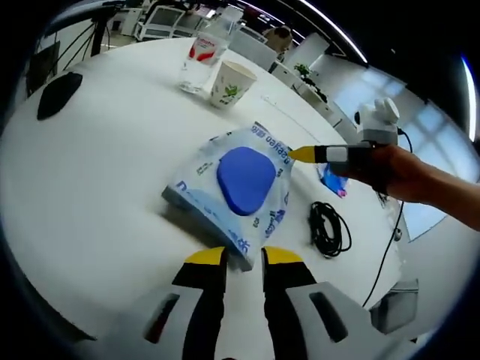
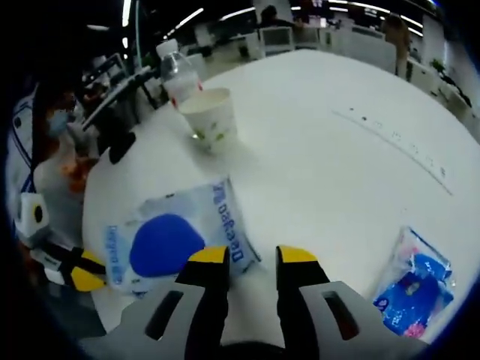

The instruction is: Arrange the tabletop items into an orderly group along one side of the table until the central work area is clear of visible clutter.

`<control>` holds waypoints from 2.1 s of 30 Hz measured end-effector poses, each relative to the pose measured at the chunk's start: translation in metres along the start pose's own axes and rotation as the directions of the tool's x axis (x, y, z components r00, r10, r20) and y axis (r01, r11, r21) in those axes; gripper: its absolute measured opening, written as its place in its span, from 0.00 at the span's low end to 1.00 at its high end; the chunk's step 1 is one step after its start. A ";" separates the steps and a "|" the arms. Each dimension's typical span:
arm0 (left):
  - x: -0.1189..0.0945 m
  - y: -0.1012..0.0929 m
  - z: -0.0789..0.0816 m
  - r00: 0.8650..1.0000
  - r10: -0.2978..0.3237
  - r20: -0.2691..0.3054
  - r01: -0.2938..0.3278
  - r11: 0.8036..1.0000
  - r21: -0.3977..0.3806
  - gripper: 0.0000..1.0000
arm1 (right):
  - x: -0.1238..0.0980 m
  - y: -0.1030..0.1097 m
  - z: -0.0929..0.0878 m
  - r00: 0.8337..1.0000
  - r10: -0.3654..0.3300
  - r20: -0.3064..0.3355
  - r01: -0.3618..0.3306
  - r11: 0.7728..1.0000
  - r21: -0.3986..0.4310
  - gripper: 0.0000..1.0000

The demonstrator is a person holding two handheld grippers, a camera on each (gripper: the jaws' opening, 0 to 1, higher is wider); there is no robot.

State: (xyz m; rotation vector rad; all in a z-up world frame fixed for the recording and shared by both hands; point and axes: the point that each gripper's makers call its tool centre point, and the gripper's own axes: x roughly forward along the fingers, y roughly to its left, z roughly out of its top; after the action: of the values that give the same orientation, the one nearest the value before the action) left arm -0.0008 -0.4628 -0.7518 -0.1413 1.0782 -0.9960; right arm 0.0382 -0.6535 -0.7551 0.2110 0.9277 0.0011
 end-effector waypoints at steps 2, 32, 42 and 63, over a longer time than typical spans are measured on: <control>0.002 0.001 -0.005 0.999 0.009 -0.031 -0.010 1.000 -0.009 0.15 | -0.002 0.003 -0.002 1.000 -0.005 -0.004 0.005 1.000 -0.013 0.21; -0.013 0.029 0.004 0.999 0.027 -0.027 -0.028 0.999 -0.036 0.00 | -0.019 0.024 -0.025 0.999 0.047 0.006 -0.047 0.998 -0.044 0.00; -0.028 0.065 0.023 0.997 0.079 -0.002 -0.079 0.997 -0.027 0.00 | -0.028 0.058 -0.054 0.994 0.104 -0.040 -0.107 0.991 -0.076 0.00; -0.045 0.091 0.046 0.997 0.047 0.059 -0.048 0.999 0.023 0.19 | -0.045 0.088 -0.072 0.993 0.115 0.001 -0.115 0.993 0.006 0.16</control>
State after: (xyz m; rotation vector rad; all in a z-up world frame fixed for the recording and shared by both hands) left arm 0.0857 -0.3936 -0.7479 -0.1235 1.0112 -0.9568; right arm -0.0385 -0.5583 -0.7451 0.2698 0.9136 0.1052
